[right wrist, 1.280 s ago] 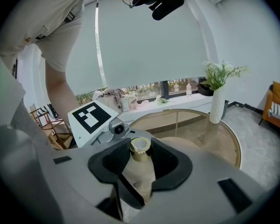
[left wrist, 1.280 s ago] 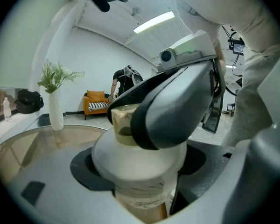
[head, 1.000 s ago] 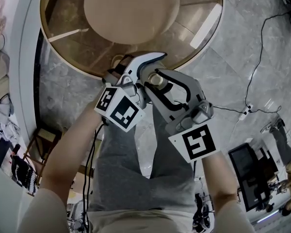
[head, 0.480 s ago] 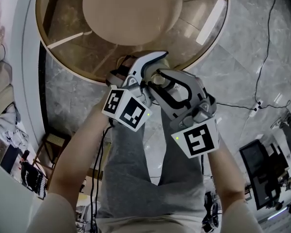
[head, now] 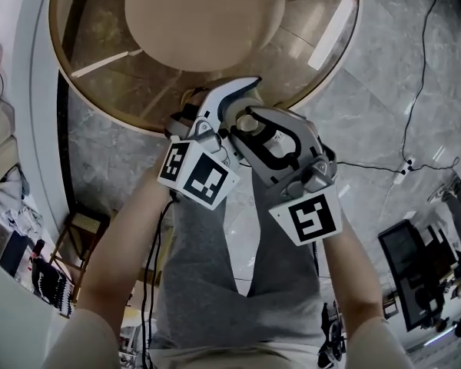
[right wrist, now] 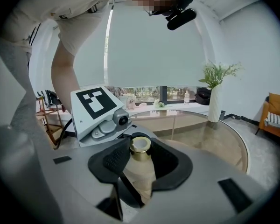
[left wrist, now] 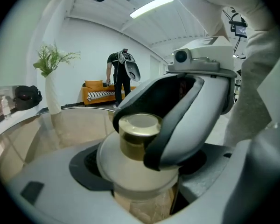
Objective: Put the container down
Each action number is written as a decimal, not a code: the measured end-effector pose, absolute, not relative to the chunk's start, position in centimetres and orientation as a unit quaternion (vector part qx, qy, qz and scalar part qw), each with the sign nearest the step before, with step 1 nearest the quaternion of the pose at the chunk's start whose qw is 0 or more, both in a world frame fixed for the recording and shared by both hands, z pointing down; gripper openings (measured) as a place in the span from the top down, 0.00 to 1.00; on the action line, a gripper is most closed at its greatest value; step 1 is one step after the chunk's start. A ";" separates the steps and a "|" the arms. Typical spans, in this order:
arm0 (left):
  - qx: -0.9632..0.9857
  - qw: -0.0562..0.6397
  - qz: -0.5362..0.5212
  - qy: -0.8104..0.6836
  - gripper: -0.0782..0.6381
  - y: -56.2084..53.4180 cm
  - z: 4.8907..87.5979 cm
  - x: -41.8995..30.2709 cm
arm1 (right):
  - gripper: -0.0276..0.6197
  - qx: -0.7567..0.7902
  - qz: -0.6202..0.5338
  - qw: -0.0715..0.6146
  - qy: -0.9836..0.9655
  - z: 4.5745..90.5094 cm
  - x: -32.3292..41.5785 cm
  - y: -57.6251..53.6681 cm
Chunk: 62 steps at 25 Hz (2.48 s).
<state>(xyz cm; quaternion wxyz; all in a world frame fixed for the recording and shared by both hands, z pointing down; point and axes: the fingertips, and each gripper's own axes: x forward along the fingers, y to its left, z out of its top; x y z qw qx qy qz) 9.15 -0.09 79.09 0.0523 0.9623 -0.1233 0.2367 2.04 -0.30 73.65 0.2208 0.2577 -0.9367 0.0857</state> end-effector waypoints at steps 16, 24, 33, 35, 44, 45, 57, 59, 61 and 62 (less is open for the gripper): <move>0.951 0.105 0.248 -0.152 0.39 0.3 78.6 8.1 | 0.67 0.258 0.121 0.227 -0.931 73.5 1.9 -0.2; 0.952 0.119 0.225 -0.170 0.39 -0.2 77.8 7.5 | 0.70 0.260 0.097 0.229 -0.933 73.0 1.4 -0.4; 0.961 0.105 0.181 -0.179 0.39 -0.3 75.2 7.2 | 0.70 0.282 0.109 0.215 -0.929 71.4 1.6 -0.8; 0.962 0.104 0.172 -0.185 0.39 -0.5 74.2 7.0 | 0.70 0.294 0.112 0.211 -0.926 70.7 2.1 -1.0; 0.953 0.098 0.153 -0.242 0.39 -4.5 67.6 4.6 | 0.74 0.379 0.116 0.162 -0.904 64.7 4.7 -5.3; 0.952 0.096 0.150 -0.248 0.39 -5.1 66.7 4.4 | 0.75 0.387 0.113 0.157 -0.902 63.7 5.1 -5.9; 0.933 0.103 0.089 -0.334 0.55 -10.8 51.4 1.4 | 0.89 0.445 0.084 0.106 -0.885 49.2 7.0 -10.9; 0.931 0.099 0.085 -0.340 0.55 -11.3 49.0 1.2 | 0.90 0.450 0.084 0.108 -0.883 47.0 7.2 -11.4; 0.931 0.095 0.084 -0.342 0.55 -11.6 46.6 1.1 | 0.91 0.454 0.082 0.104 -0.881 44.6 7.4 -11.9; 0.930 0.097 0.081 -0.346 0.59 -11.8 45.3 0.9 | 0.91 0.458 0.078 0.103 -0.880 43.3 7.5 -12.2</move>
